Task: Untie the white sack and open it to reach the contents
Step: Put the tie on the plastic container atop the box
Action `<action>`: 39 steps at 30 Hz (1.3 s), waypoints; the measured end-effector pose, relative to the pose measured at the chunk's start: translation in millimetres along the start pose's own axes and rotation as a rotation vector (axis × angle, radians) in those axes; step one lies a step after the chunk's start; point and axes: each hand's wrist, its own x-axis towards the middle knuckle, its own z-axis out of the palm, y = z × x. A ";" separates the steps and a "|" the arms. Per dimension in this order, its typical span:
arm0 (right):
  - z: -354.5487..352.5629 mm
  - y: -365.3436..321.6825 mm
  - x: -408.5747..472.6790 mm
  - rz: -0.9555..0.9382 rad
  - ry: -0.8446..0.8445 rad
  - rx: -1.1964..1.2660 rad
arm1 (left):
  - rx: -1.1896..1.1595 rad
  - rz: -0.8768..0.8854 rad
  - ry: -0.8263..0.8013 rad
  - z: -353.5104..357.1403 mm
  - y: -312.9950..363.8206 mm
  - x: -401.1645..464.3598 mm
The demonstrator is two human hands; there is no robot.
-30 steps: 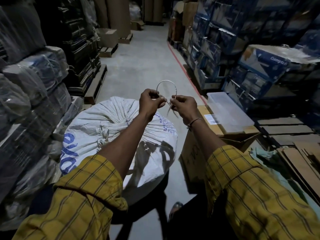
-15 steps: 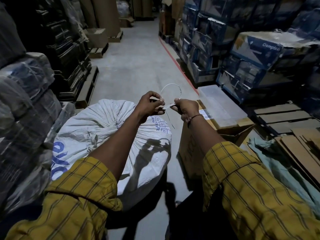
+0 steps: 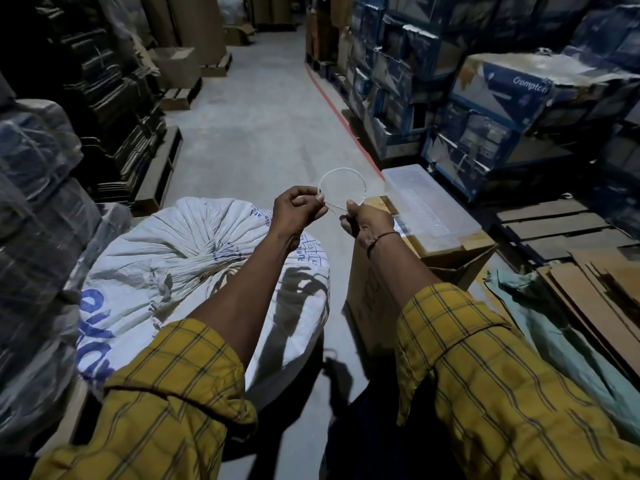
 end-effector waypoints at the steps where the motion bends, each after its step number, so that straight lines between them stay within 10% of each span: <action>1: -2.0 0.9 3.6 -0.020 0.008 -0.062 | -0.030 -0.013 0.031 3.0 -1.6 1.7; 12: -15.2 0.6 20.3 -0.171 0.026 -0.337 | 0.051 0.020 0.048 36.4 -17.0 19.7; 24: -72.7 -95.8 14.6 -0.738 0.386 -1.369 | -0.325 -0.244 0.132 81.6 -21.8 47.0; 30: -101.6 -107.3 40.4 -0.217 0.292 -1.780 | -0.435 -0.312 0.154 95.4 -41.2 41.8; 39: -115.6 -116.0 45.9 -0.191 0.228 -1.611 | -0.609 -0.351 0.121 117.4 -56.9 35.7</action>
